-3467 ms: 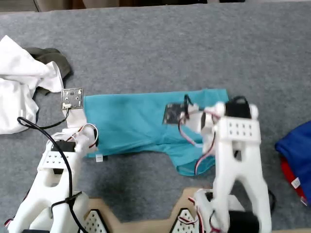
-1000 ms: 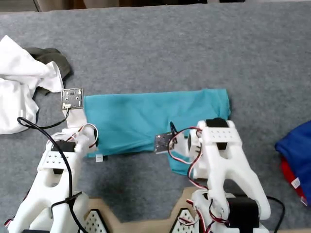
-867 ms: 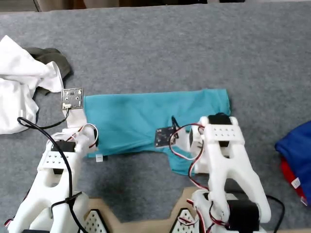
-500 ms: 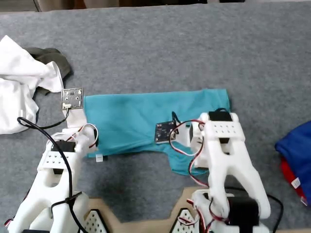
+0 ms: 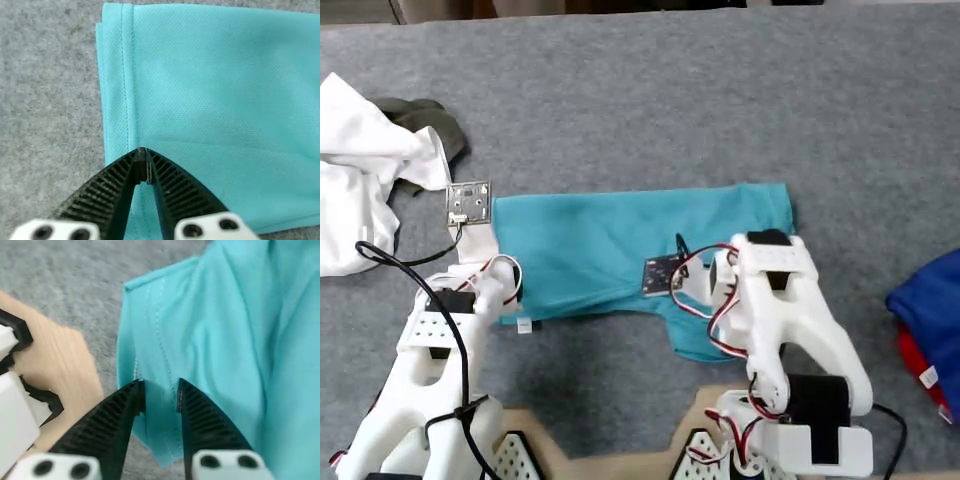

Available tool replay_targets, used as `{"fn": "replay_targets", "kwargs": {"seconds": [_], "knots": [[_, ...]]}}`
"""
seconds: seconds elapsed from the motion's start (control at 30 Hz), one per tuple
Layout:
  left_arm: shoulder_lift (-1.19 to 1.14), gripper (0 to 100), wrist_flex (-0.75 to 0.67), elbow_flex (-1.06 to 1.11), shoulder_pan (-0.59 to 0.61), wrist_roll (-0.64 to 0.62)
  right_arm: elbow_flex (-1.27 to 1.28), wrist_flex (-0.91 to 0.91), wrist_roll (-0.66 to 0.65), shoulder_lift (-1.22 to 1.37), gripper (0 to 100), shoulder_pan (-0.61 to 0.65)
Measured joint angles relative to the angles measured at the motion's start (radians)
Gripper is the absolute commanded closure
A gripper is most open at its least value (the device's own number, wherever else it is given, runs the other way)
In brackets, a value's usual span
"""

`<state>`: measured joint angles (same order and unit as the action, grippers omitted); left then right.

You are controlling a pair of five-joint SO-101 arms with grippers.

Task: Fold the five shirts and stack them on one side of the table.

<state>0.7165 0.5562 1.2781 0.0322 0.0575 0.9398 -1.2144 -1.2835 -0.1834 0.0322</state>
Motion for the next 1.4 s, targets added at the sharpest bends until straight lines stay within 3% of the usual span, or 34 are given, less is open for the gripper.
{"fn": "replay_targets", "kwargs": {"seconds": [0.1,0.23,0.6,0.87,1.13,1.4], "knots": [[0.0,98,0.0,0.0,0.0,0.0,0.0,0.0,0.003,0.0,89.6,0.014],[0.0,98,0.0,0.0,0.0,0.0,0.015,0.0,0.014,0.003,99.7,0.037],[0.0,98,0.0,0.0,0.0,0.0,0.049,-0.012,0.04,0.0,99.3,0.052],[0.0,98,0.0,0.0,0.0,0.0,0.106,-0.097,0.043,-0.221,84.4,0.078],[0.0,98,0.0,0.0,0.0,0.0,0.253,-0.049,0.158,-0.318,84.2,0.219],[0.0,98,0.0,0.0,0.0,0.0,0.275,0.005,0.195,-0.321,84.2,0.229]]}}
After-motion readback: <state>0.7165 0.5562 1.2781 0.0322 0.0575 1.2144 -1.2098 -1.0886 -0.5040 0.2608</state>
